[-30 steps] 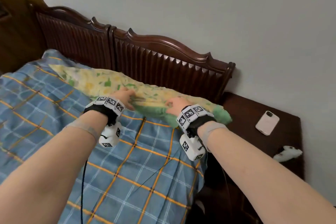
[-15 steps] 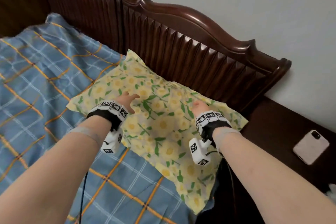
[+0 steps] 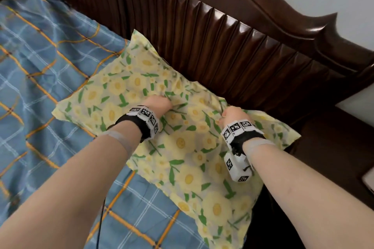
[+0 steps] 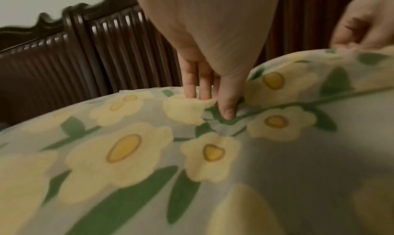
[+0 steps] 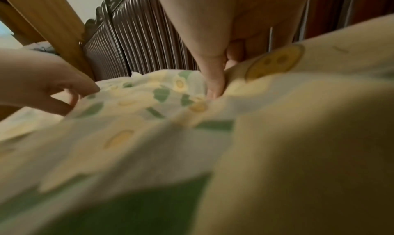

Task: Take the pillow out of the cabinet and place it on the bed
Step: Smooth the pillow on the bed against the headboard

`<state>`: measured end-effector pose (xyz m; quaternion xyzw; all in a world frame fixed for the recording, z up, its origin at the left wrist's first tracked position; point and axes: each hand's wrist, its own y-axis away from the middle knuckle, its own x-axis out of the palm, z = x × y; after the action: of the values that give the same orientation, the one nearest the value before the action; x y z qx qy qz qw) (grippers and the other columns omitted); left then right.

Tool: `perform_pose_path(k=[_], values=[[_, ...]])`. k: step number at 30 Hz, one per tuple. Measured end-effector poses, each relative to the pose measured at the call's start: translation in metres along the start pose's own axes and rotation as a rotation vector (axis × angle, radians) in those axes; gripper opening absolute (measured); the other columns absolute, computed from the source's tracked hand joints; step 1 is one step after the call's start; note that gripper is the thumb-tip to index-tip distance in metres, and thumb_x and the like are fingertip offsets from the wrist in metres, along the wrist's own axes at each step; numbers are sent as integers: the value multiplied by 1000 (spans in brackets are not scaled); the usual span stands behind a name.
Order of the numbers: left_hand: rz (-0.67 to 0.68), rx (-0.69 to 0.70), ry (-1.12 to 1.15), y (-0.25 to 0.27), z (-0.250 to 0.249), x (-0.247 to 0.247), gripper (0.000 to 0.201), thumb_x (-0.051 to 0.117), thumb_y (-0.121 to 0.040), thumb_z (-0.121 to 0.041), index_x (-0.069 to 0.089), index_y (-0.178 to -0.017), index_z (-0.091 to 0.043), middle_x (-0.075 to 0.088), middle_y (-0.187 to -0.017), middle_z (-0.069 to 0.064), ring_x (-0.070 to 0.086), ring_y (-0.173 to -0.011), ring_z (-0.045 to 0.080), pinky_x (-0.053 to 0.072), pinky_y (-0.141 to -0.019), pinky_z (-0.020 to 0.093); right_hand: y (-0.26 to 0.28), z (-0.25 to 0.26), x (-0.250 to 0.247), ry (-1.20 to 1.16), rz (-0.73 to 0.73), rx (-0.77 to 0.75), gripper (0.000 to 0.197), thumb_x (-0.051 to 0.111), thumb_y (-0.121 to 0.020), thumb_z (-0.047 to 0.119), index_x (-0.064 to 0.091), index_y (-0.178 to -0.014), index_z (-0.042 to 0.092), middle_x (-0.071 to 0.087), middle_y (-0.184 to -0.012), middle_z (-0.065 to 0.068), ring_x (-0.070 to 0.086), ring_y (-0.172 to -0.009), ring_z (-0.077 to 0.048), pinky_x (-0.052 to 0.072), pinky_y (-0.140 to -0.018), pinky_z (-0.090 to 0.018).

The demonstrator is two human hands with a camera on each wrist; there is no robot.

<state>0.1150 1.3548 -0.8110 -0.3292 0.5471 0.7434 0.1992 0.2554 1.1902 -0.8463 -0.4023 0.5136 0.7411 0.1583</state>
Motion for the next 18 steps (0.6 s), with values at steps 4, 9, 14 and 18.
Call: perform_pose_path(k=[4, 9, 14, 18], values=[[-83, -47, 170, 7, 23, -19, 33, 42, -94, -10, 48, -126, -7, 60, -111, 14, 59, -96, 29, 45, -73, 33, 4, -1, -17, -188, -170, -24, 32, 35, -99, 14, 56, -121, 4, 61, -123, -17, 57, -113, -35, 46, -93, -40], [-270, -31, 137, 28, 45, -48, 34, 49, -91, -18, 44, -122, -5, 63, -101, 22, 61, -91, 33, 38, -63, 34, 15, 4, -46, -346, -400, -125, 40, 25, -104, 26, 56, -107, 2, 65, -106, -23, 61, -100, -38, 45, -78, -40], [-355, -74, 242, 36, 47, -27, 27, 51, -91, -20, 48, -112, -4, 67, -100, 20, 60, -80, 31, 35, -60, 31, 12, 6, -56, -240, -450, -191, 41, 26, -103, 29, 59, -105, 5, 62, -89, -16, 63, -93, -34, 45, -74, -37], [-404, -156, 717, -1, 52, 16, 46, 60, -86, -37, 48, -122, -10, 58, -124, 16, 57, -106, 31, 48, -90, 42, -1, 7, -21, -41, -205, -79, 46, 36, -97, 41, 47, -132, 12, 50, -139, -13, 39, -132, -28, 24, -110, -42]])
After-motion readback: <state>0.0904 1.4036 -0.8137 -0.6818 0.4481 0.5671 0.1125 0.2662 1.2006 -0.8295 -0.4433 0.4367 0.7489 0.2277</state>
